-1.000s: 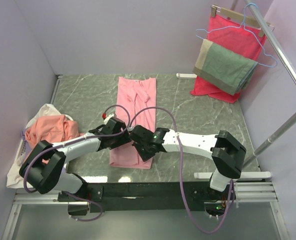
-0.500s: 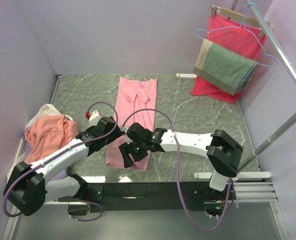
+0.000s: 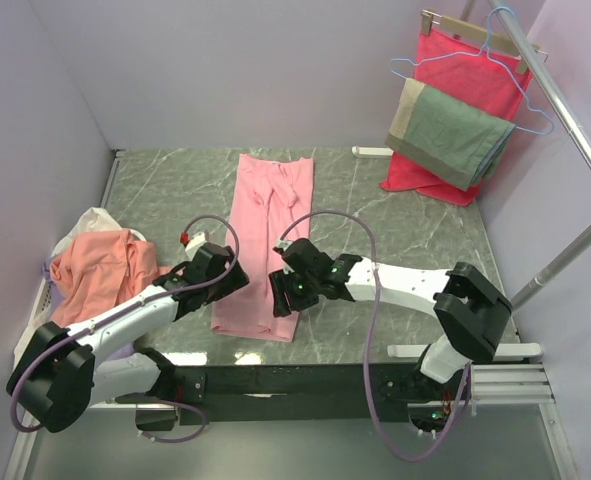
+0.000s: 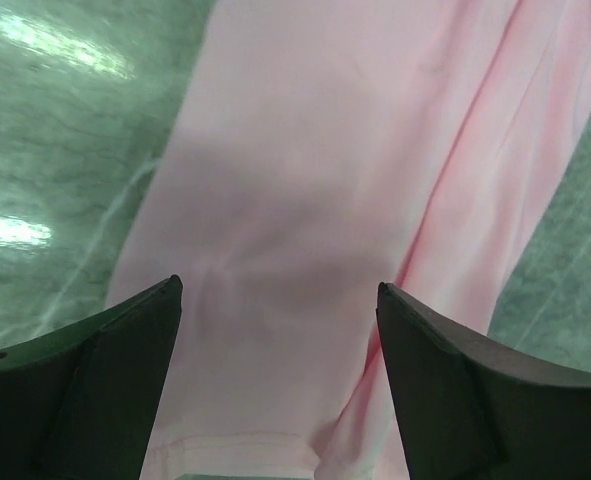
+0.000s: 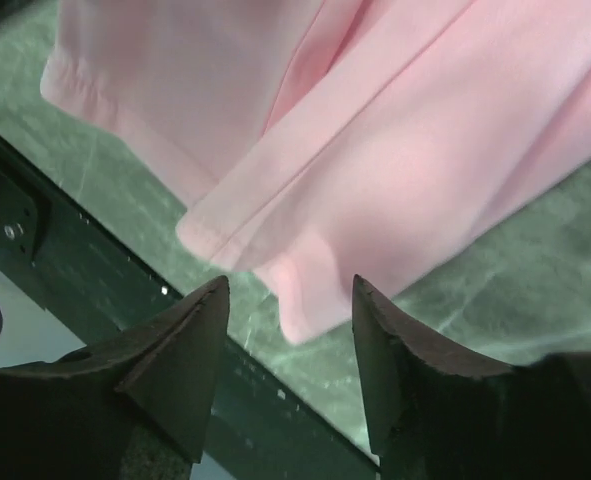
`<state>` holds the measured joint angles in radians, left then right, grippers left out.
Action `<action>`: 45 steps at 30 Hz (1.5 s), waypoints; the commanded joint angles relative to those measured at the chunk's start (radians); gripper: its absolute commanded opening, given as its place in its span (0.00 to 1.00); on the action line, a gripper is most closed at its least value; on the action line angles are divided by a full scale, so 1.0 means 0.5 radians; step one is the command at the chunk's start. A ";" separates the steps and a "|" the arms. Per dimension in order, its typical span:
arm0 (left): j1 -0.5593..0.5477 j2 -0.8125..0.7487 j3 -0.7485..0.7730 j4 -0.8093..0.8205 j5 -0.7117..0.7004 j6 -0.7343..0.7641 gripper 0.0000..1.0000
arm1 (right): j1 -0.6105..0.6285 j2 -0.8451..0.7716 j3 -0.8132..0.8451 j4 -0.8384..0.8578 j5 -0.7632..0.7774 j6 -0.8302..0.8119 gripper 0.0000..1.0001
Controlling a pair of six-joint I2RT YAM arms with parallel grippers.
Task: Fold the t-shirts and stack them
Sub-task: Rotate the tshirt 90 degrees
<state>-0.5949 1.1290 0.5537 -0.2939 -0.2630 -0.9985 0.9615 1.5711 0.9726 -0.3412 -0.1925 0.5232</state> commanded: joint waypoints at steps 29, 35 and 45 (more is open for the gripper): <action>-0.013 -0.015 -0.365 0.020 0.131 -0.083 0.77 | -0.230 0.236 -0.270 0.069 0.305 0.095 0.35; -0.013 -0.147 -0.307 -0.084 0.081 -0.059 0.79 | -0.220 0.113 -0.218 -0.051 0.382 0.034 0.40; -0.022 -0.331 -0.181 -0.148 0.078 -0.022 0.86 | -0.193 -0.327 -0.331 0.075 0.372 -0.010 0.81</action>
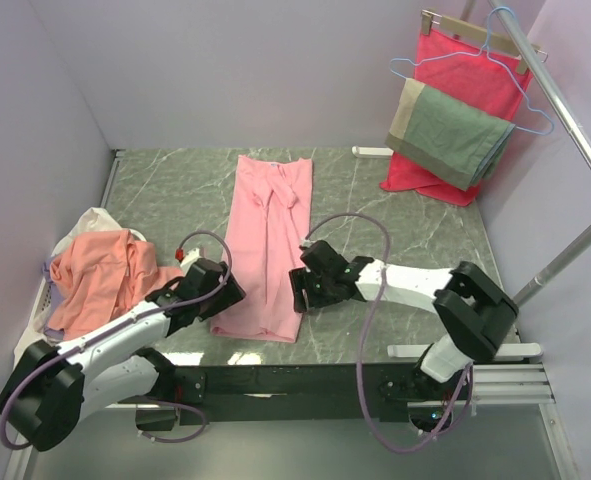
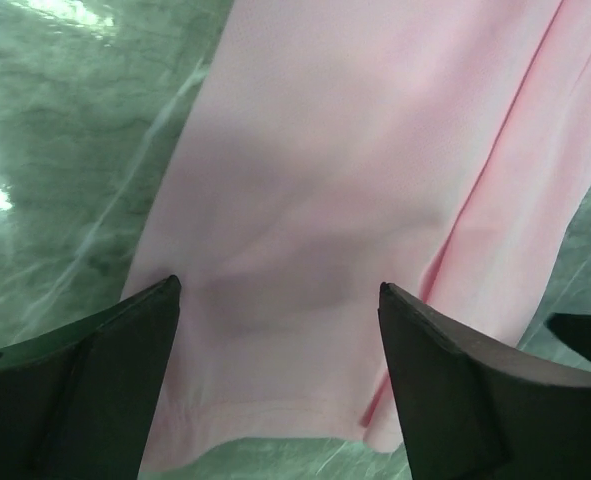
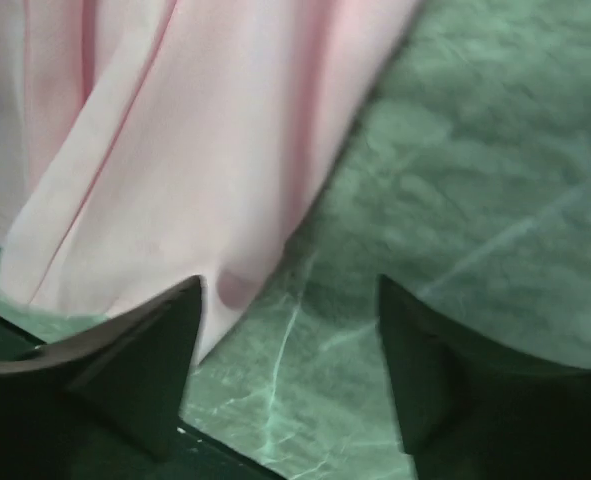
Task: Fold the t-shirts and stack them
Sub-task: Rotate the tshirt 90 degrees
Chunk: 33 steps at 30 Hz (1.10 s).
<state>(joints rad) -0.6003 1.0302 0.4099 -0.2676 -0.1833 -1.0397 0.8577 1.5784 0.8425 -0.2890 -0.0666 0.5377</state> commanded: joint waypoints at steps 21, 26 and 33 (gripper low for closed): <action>-0.057 -0.652 -0.231 -0.529 0.097 -0.350 0.97 | -0.289 -0.519 -0.715 0.572 -0.882 0.452 0.89; -0.097 -0.576 -0.237 -0.578 0.032 -0.421 0.95 | -0.274 -0.338 -0.697 0.685 -1.085 0.486 0.74; -0.156 -0.517 -0.203 -0.628 -0.020 -0.464 0.90 | -0.185 -0.083 -0.587 0.725 -1.158 0.486 0.62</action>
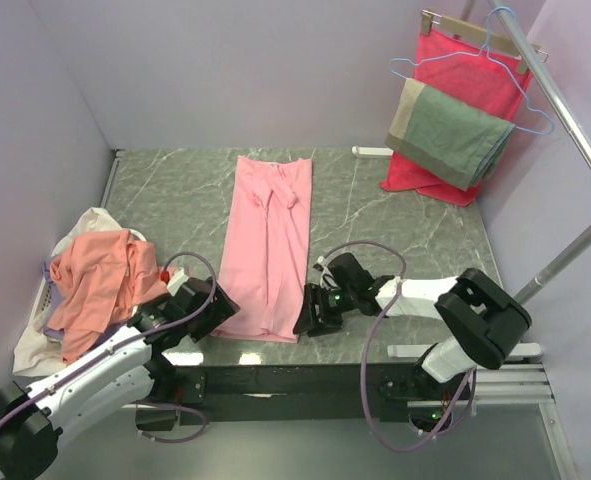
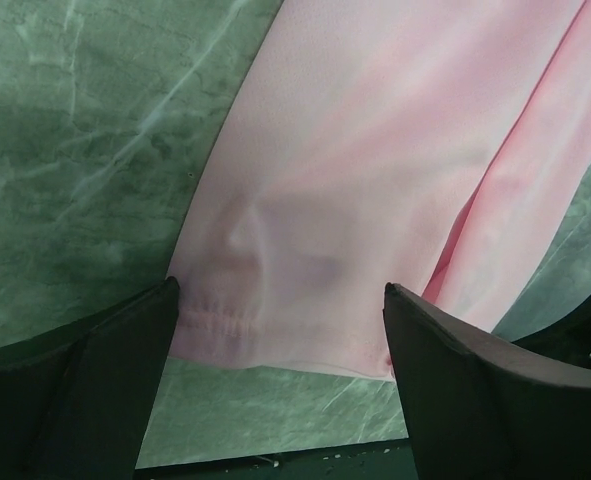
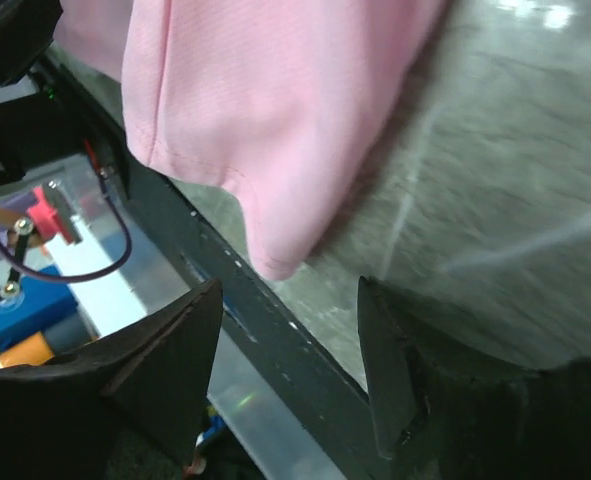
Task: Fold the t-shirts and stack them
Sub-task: Rotate the tshirt 90 degrees
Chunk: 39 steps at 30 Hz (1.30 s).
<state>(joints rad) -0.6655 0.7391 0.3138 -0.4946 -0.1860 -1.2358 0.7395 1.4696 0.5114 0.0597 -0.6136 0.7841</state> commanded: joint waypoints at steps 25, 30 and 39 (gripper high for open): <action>-0.261 0.445 0.158 -0.136 0.031 -0.090 0.06 | -0.034 0.086 0.158 -0.382 0.285 -0.215 0.00; -0.411 0.461 0.250 -0.287 0.007 -0.151 0.34 | -0.055 -0.095 0.155 -0.613 0.473 -0.340 0.21; -0.445 0.317 0.584 -0.481 -0.575 -0.155 0.99 | -0.156 -0.393 0.639 -0.859 1.132 -0.601 0.79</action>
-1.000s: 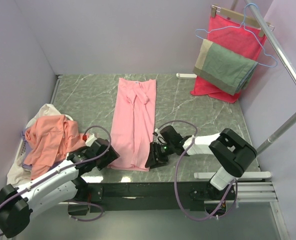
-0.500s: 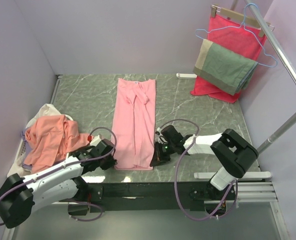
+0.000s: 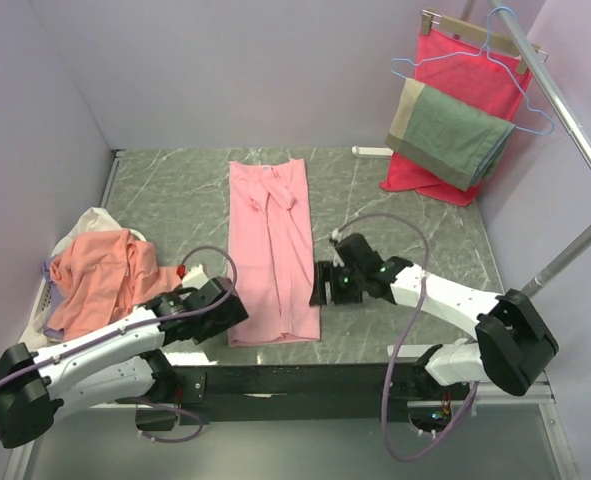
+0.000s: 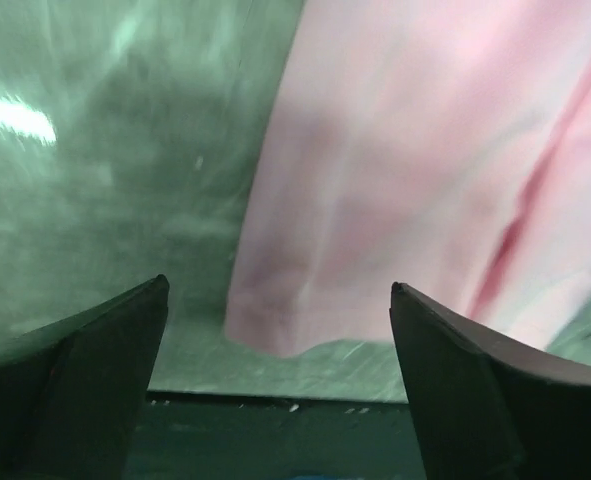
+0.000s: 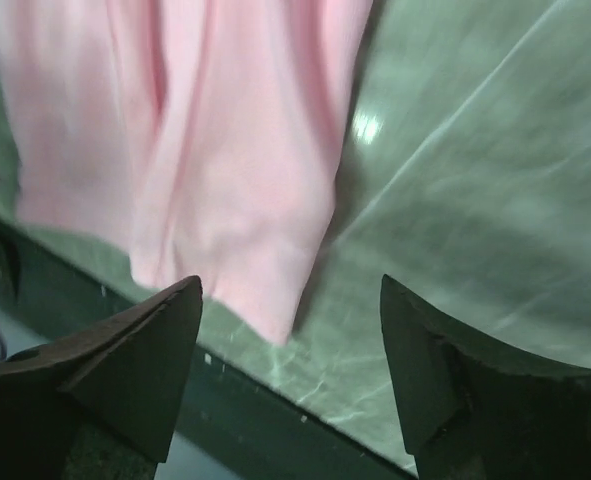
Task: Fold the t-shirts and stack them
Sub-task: Rotate the tshirt 90 degrees
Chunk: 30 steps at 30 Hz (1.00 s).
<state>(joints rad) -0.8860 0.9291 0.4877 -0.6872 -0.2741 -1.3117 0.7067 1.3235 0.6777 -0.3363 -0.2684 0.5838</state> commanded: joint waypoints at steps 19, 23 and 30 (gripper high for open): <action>0.569 0.569 0.681 0.601 -0.397 0.739 0.99 | -0.579 2.260 3.154 -0.462 0.021 -0.441 0.72; 0.655 0.572 0.663 0.589 -0.372 0.752 0.99 | -0.585 2.375 3.265 -0.441 -0.012 -0.422 0.72; 0.717 0.569 0.638 0.586 -0.332 0.764 1.00 | -0.594 2.427 3.299 -0.444 -0.046 -0.413 0.70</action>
<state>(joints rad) -0.5400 1.2385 0.8154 -0.4225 -0.4633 -0.9539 0.4179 2.5275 2.2742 -0.5529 -0.2611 0.3767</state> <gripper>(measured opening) 0.994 0.719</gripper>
